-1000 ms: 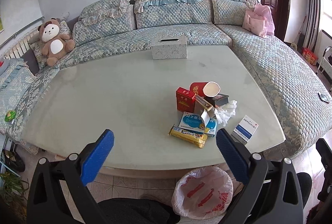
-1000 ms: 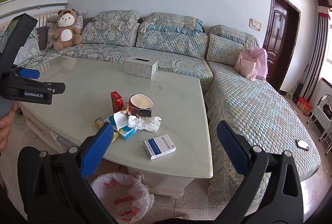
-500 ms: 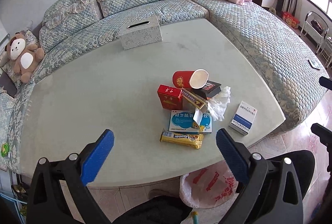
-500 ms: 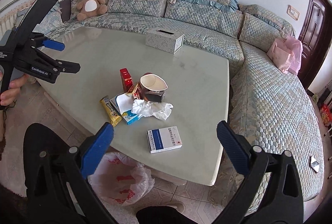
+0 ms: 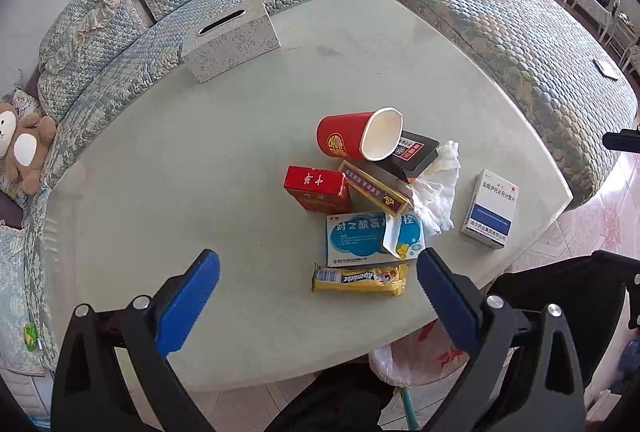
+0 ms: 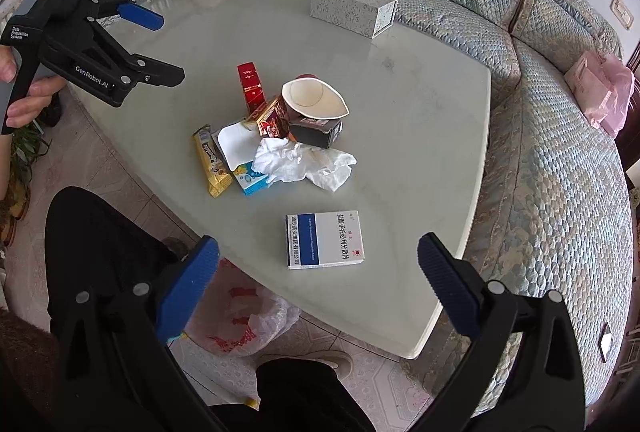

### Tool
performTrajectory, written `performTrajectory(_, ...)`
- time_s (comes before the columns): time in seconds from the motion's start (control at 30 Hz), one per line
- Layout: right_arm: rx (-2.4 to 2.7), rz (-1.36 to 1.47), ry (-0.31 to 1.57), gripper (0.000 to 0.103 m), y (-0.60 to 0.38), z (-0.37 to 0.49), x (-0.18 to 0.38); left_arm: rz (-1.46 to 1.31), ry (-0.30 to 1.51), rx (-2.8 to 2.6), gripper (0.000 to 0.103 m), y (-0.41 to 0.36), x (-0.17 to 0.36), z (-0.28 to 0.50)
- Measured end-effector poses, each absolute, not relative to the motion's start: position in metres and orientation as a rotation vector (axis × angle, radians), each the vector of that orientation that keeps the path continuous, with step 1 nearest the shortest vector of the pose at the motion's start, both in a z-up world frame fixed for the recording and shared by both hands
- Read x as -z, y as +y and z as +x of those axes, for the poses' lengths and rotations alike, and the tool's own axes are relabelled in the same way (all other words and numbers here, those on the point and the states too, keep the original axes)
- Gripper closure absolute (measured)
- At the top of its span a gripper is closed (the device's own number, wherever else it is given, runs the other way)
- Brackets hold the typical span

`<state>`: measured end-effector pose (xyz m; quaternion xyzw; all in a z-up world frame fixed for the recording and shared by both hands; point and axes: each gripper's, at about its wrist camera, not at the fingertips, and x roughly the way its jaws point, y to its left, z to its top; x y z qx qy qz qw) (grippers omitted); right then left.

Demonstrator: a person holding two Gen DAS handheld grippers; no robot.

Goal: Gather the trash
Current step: 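Move the left tool toward the red box while the right tool approaches the white-blue medicine box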

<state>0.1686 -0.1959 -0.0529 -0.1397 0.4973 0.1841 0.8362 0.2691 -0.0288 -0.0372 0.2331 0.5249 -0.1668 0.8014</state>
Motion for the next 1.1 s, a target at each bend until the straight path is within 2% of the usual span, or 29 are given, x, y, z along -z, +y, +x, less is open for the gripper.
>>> performTrajectory(1.1, -0.509, -0.274, 1.399, 0.006, -0.197, 0.243, 0.18, 0.617, 1.259, 0.416, 0.006, -0.051, 0.117, 0.356)
